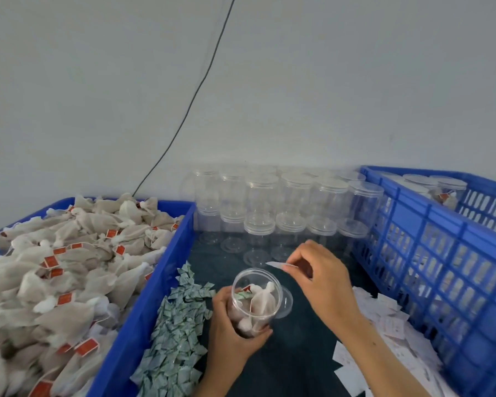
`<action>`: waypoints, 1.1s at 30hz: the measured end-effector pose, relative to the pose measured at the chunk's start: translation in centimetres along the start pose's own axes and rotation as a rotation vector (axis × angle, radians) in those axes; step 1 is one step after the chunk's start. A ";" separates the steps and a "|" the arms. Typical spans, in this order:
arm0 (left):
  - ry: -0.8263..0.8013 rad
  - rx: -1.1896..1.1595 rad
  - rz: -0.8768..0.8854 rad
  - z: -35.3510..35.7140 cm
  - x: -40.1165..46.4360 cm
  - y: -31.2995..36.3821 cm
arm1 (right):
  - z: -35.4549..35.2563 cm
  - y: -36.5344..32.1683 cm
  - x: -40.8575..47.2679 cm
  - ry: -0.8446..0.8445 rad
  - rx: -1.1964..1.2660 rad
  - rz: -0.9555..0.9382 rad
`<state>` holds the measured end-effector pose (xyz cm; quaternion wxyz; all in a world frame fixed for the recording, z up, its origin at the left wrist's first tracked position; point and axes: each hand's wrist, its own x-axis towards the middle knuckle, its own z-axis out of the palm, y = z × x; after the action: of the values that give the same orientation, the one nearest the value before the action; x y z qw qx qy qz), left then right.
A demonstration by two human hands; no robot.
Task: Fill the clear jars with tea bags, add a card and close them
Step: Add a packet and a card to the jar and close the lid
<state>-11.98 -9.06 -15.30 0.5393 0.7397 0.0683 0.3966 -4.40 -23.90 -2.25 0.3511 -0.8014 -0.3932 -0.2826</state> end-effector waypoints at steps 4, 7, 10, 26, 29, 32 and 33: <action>-0.003 0.038 -0.005 -0.2 0.0 -0.2 | 2.6 -2.3 0.9 -0.228 -0.091 -0.194; -0.025 0.081 -0.019 -0.5 0.1 -0.2 | 4.0 -2.0 1.1 -0.519 -0.177 -0.199; -0.038 0.105 -0.027 -0.4 0.1 -0.5 | 4.4 -1.7 1.3 -0.738 -0.274 -0.165; 0.040 0.002 -0.090 -0.3 0.4 -0.7 | 2.8 2.8 0.3 -0.059 0.065 0.328; 0.046 -0.049 -0.107 -0.2 0.6 -0.9 | 6.2 5.6 -2.5 -0.153 0.088 0.551; 0.045 -0.063 -0.099 0.0 0.6 -0.8 | 9.4 6.6 -4.4 -0.374 0.118 0.633; 0.039 -0.078 -0.104 0.0 0.5 -0.7 | 10.2 6.8 -4.7 -0.420 0.107 0.634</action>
<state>-11.41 -8.48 -15.61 0.5863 0.7057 0.1015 0.3846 0.49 -20.94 -14.04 0.3740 -0.9043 -0.2034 0.0312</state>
